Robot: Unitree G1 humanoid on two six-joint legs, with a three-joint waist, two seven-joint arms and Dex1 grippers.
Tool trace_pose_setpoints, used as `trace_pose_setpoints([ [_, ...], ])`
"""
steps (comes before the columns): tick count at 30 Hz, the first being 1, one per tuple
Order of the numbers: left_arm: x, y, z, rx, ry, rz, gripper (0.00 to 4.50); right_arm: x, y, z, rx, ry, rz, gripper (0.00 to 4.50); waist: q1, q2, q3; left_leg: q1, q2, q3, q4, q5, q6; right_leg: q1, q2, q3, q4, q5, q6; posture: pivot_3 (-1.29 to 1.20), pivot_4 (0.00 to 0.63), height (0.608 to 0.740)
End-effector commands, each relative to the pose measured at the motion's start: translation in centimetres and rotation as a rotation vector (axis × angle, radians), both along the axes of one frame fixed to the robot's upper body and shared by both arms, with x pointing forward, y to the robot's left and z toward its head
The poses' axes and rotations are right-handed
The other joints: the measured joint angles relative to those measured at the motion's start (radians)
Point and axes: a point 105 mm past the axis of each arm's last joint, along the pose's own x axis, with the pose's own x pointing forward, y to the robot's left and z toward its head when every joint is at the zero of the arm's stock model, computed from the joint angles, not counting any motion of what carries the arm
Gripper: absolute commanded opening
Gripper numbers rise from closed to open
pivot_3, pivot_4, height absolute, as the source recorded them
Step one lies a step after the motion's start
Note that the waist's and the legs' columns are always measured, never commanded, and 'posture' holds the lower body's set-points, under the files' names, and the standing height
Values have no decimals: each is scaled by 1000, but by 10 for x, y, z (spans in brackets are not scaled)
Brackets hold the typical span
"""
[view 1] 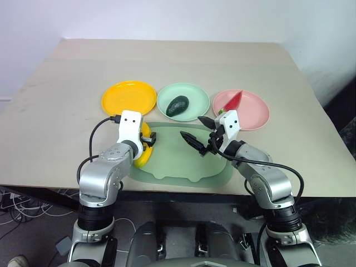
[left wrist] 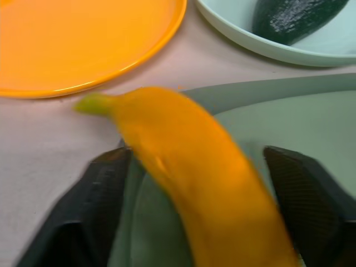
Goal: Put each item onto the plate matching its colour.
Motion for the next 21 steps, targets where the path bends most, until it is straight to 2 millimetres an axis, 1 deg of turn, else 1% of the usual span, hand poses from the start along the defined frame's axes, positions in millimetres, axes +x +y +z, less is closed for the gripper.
trace_pose_setpoints([
  [1, -1, 3, -4, 23, 23, 8, 2626, -12, 4, 12, 12, -45, 65, 4500, -1, 0, 0, 0, 0, 0, 0, 0, 0, 0, 0, 0, 0, 0, 0, 0, 150, 695],
  [4, 0, 3, -2, 17, 14, 6, 1815, -23, 8, 5, -15, -31, 129, 4500, 0, 0, 0, 0, 0, 0, 0, 0, 0, 0, 0, 0, 0, 0, 0, 0, 150, 695],
  [5, 0, 3, -1, 7, 10, 9, 1764, -24, 8, 4, -19, -30, 131, 4500, 0, 0, 0, 0, 0, 0, 0, 0, 0, 0, 0, 0, 0, 0, 0, 0, 150, 695],
  [8, 0, 2, 5, -34, -9, 5, 1764, -23, 7, 2, -25, -29, 127, 4500, 0, 0, 0, 0, 0, 0, 0, 0, 0, 0, 0, 0, 0, 0, 0, 0, 150, 695],
  [10, -6, -5, 12, -92, -22, -50, 1764, -23, 7, 2, -26, -29, 127, 4500, 0, 0, 0, 0, 0, 0, 0, 0, 0, 0, 0, 0, 0, 0, 0, 0, 150, 695],
  [13, -19, -8, 22, -80, -59, -103, 1764, -22, 6, 1, -31, -32, 128, 4500, -1, 0, 0, 0, 0, 0, 0, 0, 0, 0, 0, 0, 0, 0, 0, 0, 150, 695],
  [17, -28, -9, 26, -61, -67, -150, 1764, -21, 7, -1, -31, -32, 132, 4500, 0, 0, 0, 0, 0, 0, 0, 0, 0, 0, 0, 0, 0, 0, 0, 0, 150, 695],
  [19, -30, -14, 35, -67, -99, -188, 1764, -20, 8, 0, -27, -34, 138, 4500, 1, 0, 0, 0, 0, -1, 0, 0, 0, 0, 0, 0, 0, 0, 0, 0, 150, 695],
  [21, -30, -20, 48, -88, -159, -220, 1764, -19, 10, 0, -26, -36, 144, 4500, 1, 0, 0, 0, 0, -1, 0, 0, 0, 0, -1, 0, 0, 0, 0, 0, 150, 695],
])
